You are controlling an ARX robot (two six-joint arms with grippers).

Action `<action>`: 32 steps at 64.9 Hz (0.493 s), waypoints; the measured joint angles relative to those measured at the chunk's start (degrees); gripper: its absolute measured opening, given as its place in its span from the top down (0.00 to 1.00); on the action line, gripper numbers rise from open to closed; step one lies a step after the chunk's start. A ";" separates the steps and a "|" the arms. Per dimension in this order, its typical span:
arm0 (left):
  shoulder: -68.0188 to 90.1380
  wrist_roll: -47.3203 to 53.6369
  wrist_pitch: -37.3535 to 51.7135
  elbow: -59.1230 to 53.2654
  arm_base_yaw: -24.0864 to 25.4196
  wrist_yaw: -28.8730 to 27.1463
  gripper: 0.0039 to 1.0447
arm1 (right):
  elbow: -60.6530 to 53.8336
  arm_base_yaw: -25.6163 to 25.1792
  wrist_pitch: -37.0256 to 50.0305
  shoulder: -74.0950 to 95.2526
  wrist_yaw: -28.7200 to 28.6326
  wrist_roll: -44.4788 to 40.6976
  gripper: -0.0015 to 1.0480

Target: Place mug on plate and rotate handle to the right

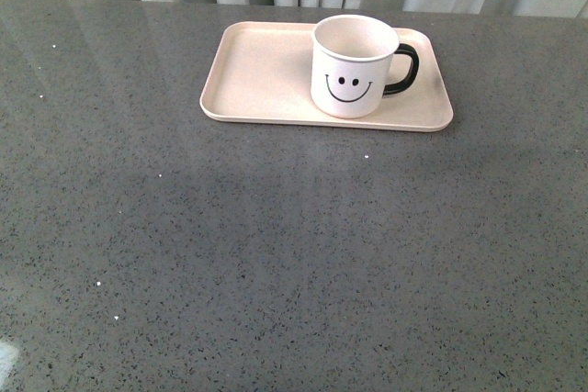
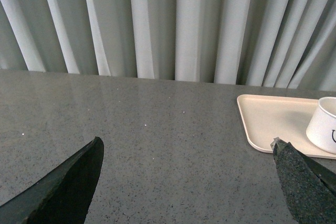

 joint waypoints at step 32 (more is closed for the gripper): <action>0.00 0.00 0.00 0.00 0.00 0.00 0.09 | -10.43 0.00 -9.01 -18.95 0.00 0.00 0.98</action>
